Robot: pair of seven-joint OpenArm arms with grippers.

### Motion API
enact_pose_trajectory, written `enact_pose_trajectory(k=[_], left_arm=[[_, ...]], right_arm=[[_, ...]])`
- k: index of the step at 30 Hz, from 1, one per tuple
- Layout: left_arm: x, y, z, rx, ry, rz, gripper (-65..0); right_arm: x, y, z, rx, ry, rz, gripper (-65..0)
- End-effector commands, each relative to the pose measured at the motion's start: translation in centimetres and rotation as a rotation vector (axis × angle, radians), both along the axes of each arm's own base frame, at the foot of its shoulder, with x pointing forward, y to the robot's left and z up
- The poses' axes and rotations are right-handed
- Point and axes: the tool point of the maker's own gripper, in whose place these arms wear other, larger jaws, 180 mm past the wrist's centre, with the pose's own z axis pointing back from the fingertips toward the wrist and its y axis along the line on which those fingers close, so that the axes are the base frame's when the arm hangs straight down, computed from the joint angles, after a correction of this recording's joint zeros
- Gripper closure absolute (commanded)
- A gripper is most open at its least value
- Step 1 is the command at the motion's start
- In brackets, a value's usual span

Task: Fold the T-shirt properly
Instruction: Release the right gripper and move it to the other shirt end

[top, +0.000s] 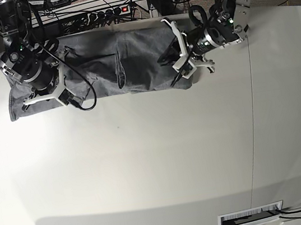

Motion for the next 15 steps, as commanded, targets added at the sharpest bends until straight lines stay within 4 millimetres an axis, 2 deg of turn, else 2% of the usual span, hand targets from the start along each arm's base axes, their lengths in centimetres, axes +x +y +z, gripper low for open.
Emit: enact_pose_trajectory(k=[1, 5, 8, 11, 15], left_arm=[[0.6, 0.0, 0.5, -0.013, -0.026, 0.008, 0.0], [1.0, 1.5, -1.8, 0.079, -0.035, 0.043, 0.0], [1.9, 2.8, -2.9, 0.128, -0.056, 0.108, 0.0], [1.9, 3.8, -4.2, 0.189, -0.061, 0.12, 0.0], [1.8, 4.3, -5.0, 0.23, -0.06, 0.111, 0.0]], right_arm=[[0.5, -0.7, 1.3, -0.006, -0.041, -0.013, -0.4], [0.0, -3.0, 3.2, 0.047, -0.076, -0.101, -0.4], [-1.1, -5.9, 4.2, 0.065, -0.074, -0.205, -0.4], [-2.0, -8.8, 5.6, 0.084, -0.101, -0.298, -1.2], [-3.4, -11.9, 7.5, 0.087, -0.147, -0.389, -18.1]])
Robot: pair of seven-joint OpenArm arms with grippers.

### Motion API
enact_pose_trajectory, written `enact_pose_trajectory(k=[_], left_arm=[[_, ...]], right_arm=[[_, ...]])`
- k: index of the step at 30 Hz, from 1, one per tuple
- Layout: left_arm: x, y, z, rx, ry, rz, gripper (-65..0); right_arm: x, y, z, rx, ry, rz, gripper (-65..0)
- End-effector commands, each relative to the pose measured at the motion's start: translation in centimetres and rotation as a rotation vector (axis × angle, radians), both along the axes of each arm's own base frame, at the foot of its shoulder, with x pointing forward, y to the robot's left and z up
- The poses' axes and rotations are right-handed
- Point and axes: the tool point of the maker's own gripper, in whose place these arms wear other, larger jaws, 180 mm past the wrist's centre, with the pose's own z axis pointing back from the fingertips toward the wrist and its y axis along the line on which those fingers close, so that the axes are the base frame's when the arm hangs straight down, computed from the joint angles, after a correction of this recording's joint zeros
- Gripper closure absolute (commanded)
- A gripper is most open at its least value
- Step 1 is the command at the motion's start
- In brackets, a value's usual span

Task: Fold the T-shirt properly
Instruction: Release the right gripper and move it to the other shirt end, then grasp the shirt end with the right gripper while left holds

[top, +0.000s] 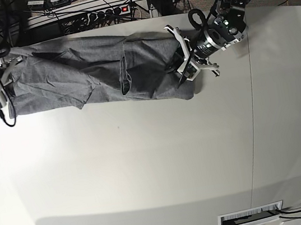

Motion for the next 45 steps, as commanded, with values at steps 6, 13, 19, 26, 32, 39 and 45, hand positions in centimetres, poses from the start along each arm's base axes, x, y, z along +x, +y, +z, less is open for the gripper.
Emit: enact_pose_trajectory(k=[6, 13, 19, 26, 32, 39, 45], left_arm=[[-0.9, 3.1, -3.1, 0.19, 0.066, 0.001, 0.0], [-1.0, 3.3, -3.2, 0.2, 0.073, -0.001, 0.0], [-1.1, 5.4, -3.6, 0.256, 0.074, -0.012, 0.0], [-0.8, 7.8, -3.2, 0.284, 0.047, -0.02, 0.0], [-0.8, 7.4, -3.1, 0.259, 0.051, -0.015, 0.0], [-0.8, 7.3, -3.0, 0.255, 0.048, -0.015, 0.0], [-1.0, 7.4, -3.1, 0.256, 0.053, -0.015, 0.0]], right_arm=[[-1.0, -3.2, 2.6, -0.044, -0.059, -0.079, -25.6], [-1.2, -6.1, -1.1, 0.164, -0.005, -0.183, -25.6], [-0.3, -7.1, -1.7, 0.256, -0.023, -0.22, -25.6], [0.0, -6.1, -2.1, 0.292, 0.015, -0.204, -25.6], [0.9, -3.3, -3.8, 0.329, 0.08, -0.13, -25.6], [1.2, -1.0, -5.3, 0.357, 0.117, -0.082, -25.6], [0.9, -2.5, -5.4, 0.281, 0.131, -0.116, -25.6]])
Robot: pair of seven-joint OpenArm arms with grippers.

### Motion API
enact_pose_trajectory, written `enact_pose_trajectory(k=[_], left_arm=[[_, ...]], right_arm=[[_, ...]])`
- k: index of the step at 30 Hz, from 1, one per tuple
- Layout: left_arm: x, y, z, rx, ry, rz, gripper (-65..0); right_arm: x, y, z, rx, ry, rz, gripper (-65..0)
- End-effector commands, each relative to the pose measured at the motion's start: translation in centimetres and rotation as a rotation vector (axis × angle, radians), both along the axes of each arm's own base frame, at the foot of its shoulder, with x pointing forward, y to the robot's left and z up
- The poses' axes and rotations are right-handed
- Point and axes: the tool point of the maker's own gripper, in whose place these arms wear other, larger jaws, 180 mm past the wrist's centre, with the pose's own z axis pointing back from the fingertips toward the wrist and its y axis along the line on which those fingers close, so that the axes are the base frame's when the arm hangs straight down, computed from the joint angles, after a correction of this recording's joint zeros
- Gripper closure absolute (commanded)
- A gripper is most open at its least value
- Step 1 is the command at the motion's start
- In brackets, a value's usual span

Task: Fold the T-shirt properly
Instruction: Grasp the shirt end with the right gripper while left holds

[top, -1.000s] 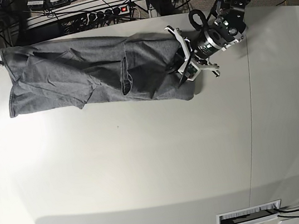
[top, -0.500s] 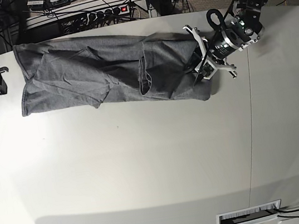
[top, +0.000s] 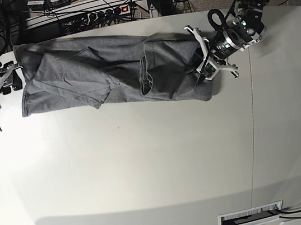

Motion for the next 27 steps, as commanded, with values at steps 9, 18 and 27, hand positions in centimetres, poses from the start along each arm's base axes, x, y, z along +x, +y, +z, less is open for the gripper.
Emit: enact_pose_trajectory(k=[9, 18, 27], left_arm=[[-1.5, 2.7, -3.0, 0.174, 0.083, 0.001, 0.0], [-1.7, 2.5, -3.2, 0.143, 0.107, 0.012, 0.0], [-2.5, 3.4, -4.9, 0.161, 0.159, 0.028, 0.0]], right_arm=[[0.3, -0.1, 0.2, 0.044, -0.022, -0.01, -39.5], [2.4, 3.0, -0.3, 0.224, -0.102, -0.036, -39.5], [2.6, 2.6, -0.8, 0.239, -0.094, -0.056, -39.5]])
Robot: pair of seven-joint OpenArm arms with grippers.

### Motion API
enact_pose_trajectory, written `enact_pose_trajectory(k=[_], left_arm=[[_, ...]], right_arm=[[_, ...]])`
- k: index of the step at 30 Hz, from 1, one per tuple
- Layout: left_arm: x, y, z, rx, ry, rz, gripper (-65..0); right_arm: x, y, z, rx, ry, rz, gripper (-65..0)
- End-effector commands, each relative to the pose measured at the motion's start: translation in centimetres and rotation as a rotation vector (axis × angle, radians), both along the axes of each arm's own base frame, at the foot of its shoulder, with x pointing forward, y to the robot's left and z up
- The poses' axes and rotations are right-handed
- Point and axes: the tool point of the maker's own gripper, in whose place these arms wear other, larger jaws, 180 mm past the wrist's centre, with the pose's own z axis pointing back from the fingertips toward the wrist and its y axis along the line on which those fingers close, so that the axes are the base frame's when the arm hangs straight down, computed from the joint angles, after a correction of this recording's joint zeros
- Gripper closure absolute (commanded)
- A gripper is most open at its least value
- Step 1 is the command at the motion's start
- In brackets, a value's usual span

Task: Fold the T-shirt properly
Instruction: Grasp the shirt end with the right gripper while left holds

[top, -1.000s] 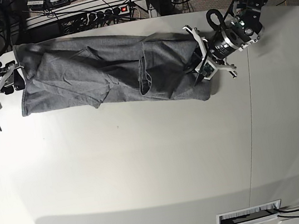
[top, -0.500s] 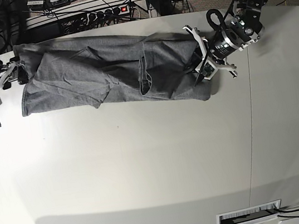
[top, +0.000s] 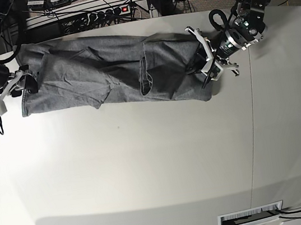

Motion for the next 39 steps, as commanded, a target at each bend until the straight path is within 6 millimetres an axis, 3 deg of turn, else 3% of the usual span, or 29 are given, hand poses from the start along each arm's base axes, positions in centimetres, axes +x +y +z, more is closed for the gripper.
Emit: enact_pose_trajectory(k=[1, 8, 12, 20, 25, 27, 33, 36, 39], left_arm=[[-2.4, 3.4, -4.5, 0.246, 0.133, -0.02, 0.0], [-2.4, 3.3, -4.4, 0.239, 0.129, -0.019, 0.0], [-2.8, 2.9, -4.4, 0.231, 0.135, -0.049, 0.0], [-2.6, 2.2, -3.8, 0.186, 0.11, -0.064, 0.0], [-2.6, 2.2, -3.8, 0.187, 0.11, -0.064, 0.0], [-2.6, 2.2, -3.8, 0.187, 0.11, -0.064, 0.0], [-2.6, 2.2, -3.8, 0.187, 0.11, -0.064, 0.0], [-2.6, 2.2, -3.8, 0.186, 0.11, -0.064, 0.0], [-2.6, 2.0, -3.7, 0.172, 0.113, -0.06, 0.0]], right_arm=[[0.6, -0.6, 0.9, -0.006, -0.035, 0.001, -39.5], [-0.1, -1.3, -2.1, 0.092, 0.027, -0.071, -39.5], [0.1, -1.2, -2.8, 0.139, 0.047, -0.089, -39.4], [-1.8, 2.3, -4.6, 0.242, 0.175, -0.029, -39.0], [-1.8, 4.1, -5.4, 0.255, 0.207, 0.023, -39.0], [-1.9, 4.7, -5.6, 0.256, 0.219, 0.043, -34.2], [-1.8, 5.1, -5.6, 0.259, 0.222, 0.059, -1.7], [-1.1, 5.2, -4.7, 0.277, 0.181, 0.063, 0.0], [0.1, 5.5, -2.5, 0.294, 0.094, 0.075, 0.0]])
